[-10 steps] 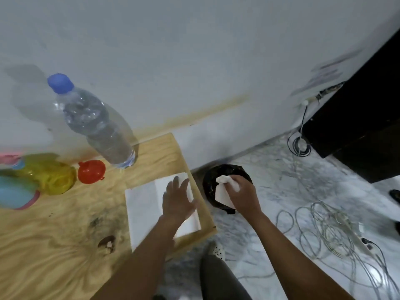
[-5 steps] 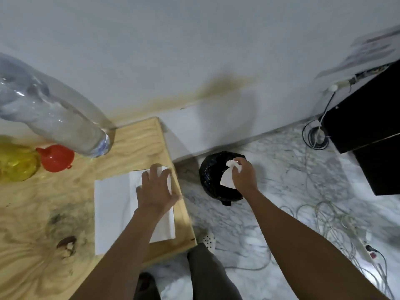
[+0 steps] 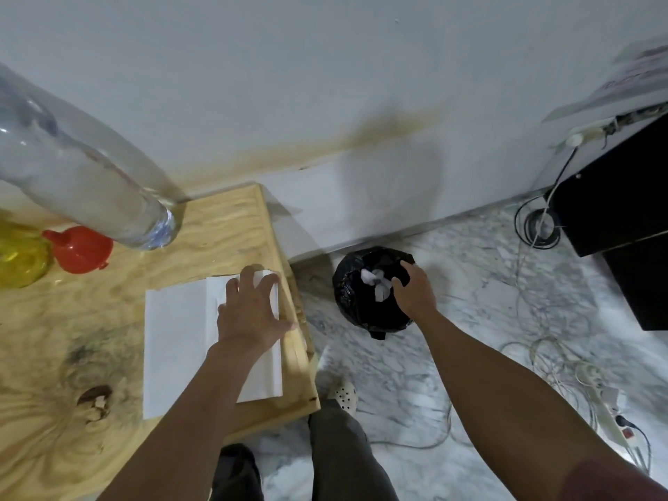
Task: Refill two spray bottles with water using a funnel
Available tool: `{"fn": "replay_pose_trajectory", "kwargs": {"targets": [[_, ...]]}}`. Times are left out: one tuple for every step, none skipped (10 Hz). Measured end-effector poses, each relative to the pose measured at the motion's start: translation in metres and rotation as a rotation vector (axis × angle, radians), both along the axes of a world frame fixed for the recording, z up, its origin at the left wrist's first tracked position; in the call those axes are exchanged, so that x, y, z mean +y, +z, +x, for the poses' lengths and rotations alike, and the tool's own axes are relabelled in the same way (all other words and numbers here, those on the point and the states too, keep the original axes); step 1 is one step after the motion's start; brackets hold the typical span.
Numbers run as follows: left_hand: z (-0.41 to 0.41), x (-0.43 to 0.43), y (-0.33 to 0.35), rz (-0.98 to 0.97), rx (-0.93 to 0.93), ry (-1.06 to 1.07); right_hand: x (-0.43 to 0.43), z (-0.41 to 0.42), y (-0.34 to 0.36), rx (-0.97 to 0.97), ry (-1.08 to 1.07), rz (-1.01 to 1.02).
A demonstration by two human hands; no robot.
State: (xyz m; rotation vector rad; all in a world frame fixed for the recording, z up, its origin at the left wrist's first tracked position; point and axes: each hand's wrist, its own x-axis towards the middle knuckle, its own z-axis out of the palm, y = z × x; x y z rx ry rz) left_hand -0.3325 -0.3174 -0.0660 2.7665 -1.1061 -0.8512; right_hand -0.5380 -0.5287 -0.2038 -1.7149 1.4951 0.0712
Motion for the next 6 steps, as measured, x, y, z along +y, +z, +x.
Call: {"fn": "replay_pose_trajectory", "kwargs": {"targets": [[-0.001,0.0,-0.001,-0.027,0.003,0.01,0.01,0.0,0.003,-0.057,-0.027,0.009],[0.0,0.0,-0.001,-0.033,0.014,0.019,0.021,0.005,0.017,-0.089,-0.008,-0.029],[0.0,-0.001,0.003,-0.004,0.019,0.003,0.032,0.012,0.038,-0.14,0.01,-0.047],[0.0,-0.001,0.014,0.022,0.036,-0.035,0.047,0.026,0.071,-0.215,0.047,-0.053],[0.005,0.004,0.033,-0.049,0.063,-0.028,0.062,0.044,0.109,-0.259,0.139,-0.068],[0.011,0.008,0.062,-0.194,0.169,0.049,0.078,0.071,0.155,-0.36,0.199,-0.13]]}}
